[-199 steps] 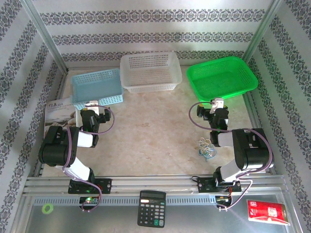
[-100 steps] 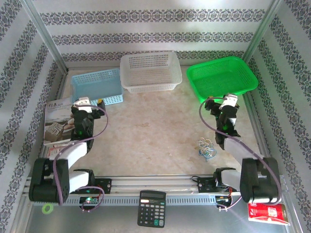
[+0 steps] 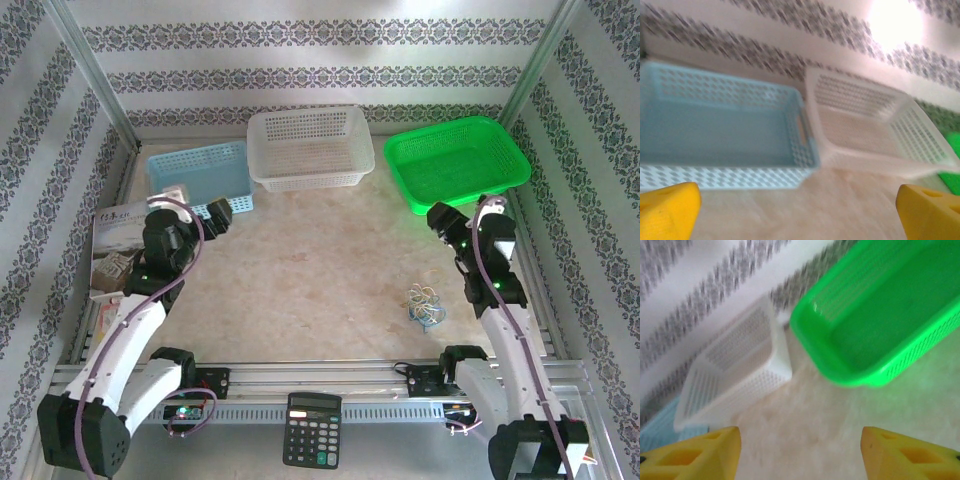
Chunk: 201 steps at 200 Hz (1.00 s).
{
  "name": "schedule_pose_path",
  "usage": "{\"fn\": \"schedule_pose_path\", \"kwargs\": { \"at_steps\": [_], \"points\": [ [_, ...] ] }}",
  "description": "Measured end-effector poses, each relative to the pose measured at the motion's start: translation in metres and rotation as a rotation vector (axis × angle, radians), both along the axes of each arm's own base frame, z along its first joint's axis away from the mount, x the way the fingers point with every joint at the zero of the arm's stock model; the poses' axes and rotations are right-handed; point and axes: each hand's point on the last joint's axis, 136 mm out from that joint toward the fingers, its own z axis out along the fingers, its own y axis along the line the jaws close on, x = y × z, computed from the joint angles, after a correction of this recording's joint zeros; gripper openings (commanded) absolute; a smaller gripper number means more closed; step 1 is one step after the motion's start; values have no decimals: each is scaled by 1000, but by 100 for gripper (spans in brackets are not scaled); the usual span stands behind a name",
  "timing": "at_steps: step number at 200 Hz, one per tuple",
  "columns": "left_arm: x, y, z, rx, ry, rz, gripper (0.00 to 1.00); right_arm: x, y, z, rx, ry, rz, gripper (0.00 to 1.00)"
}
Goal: Untangle the cables
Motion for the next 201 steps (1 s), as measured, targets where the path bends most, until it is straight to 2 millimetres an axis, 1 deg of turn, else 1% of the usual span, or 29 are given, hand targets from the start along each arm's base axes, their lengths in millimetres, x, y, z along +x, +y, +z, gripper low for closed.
{"fn": "schedule_pose_path", "kwargs": {
  "at_steps": [17, 29, 45, 57, 72, 83, 95, 102, 113, 133, 151, 170, 201],
  "points": [
    [-10, -34, -17, -29, 78, -100, 100, -17, 19, -16, -15, 122, 67, 60],
    [-16, -54, -29, -41, 127, -156, 100, -33, 30, -30, -62, 213, 104, 60],
    [-22, -77, -47, -43, 193, -215, 100, -51, 37, -45, -130, 302, 133, 59],
    [-26, -93, -59, -38, 236, -254, 100, -62, 38, -55, -187, 357, 143, 59],
    [-29, -109, -72, -31, 287, -293, 100, -72, 33, -70, -249, 428, 133, 59],
    [-29, -120, -77, -29, 312, -319, 100, -77, 27, -80, -287, 472, 114, 58],
    [-28, -129, -79, -28, 325, -340, 100, -82, 22, -90, -320, 509, 100, 57],
    [-28, -135, -79, -30, 330, -353, 100, -86, 20, -98, -341, 537, 97, 55],
    [-26, -142, -78, -35, 331, -365, 100, -90, 18, -106, -364, 573, 94, 51],
    [-23, -149, -82, -48, 340, -373, 100, -93, 18, -115, -397, 614, 106, 51],
    [-22, -153, -88, -57, 356, -377, 100, -94, 20, -122, -425, 645, 116, 48],
    [-22, -156, -92, -64, 367, -384, 100, -94, 19, -127, -446, 667, 116, 48],
    [-21, -159, -92, -68, 363, -389, 100, -93, 18, -134, -468, 699, 113, 47]
  ]
}}
